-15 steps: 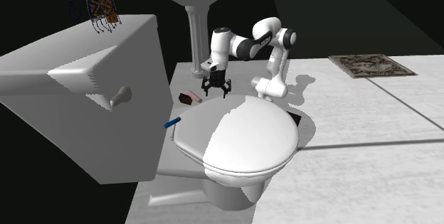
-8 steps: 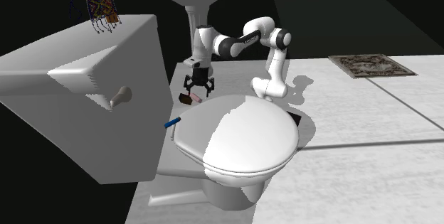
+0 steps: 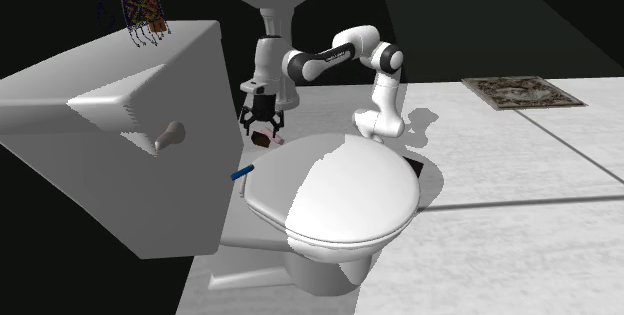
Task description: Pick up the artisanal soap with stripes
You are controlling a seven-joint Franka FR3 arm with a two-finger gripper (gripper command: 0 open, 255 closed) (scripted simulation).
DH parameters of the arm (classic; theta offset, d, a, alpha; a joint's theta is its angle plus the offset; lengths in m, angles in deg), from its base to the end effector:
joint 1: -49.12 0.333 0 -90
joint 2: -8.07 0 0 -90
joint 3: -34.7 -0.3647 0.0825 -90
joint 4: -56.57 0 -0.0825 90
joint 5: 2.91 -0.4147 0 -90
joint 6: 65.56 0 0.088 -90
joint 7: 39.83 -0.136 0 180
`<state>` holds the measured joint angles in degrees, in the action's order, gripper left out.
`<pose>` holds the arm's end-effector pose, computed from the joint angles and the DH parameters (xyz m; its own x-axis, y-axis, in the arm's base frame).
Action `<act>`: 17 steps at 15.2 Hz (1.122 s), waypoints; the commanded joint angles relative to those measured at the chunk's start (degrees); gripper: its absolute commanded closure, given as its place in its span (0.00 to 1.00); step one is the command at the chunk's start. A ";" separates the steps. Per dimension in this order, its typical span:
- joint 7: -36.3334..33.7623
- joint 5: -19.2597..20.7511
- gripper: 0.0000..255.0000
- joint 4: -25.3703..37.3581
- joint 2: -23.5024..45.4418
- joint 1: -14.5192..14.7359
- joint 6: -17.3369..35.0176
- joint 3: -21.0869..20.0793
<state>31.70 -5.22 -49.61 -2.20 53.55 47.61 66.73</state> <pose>0.4957 -0.2818 0.6261 0.6991 0.6828 0.2122 0.6493 -0.7305 0.2116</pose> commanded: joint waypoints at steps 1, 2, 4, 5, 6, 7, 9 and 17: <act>0.38 -0.15 0.00 -1.38 0.09 -0.03 1.52 0.14; 0.44 -0.14 0.00 -2.20 0.04 -0.05 2.29 0.16; 0.64 -0.16 0.00 -4.24 -0.03 -0.09 4.26 0.22; 0.63 -0.15 0.00 -4.25 -0.04 -0.09 4.26 0.22; 0.64 -0.16 0.00 -4.24 -0.03 -0.09 4.26 0.22; 0.72 -0.19 1.00 -4.46 -0.02 -0.11 4.48 0.26; 0.71 -0.21 1.00 -4.40 0.03 -0.10 4.46 0.26; 0.55 -0.14 1.00 -3.47 -0.02 -0.08 3.50 0.19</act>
<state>32.37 -5.42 -53.51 -2.17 53.46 51.59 66.97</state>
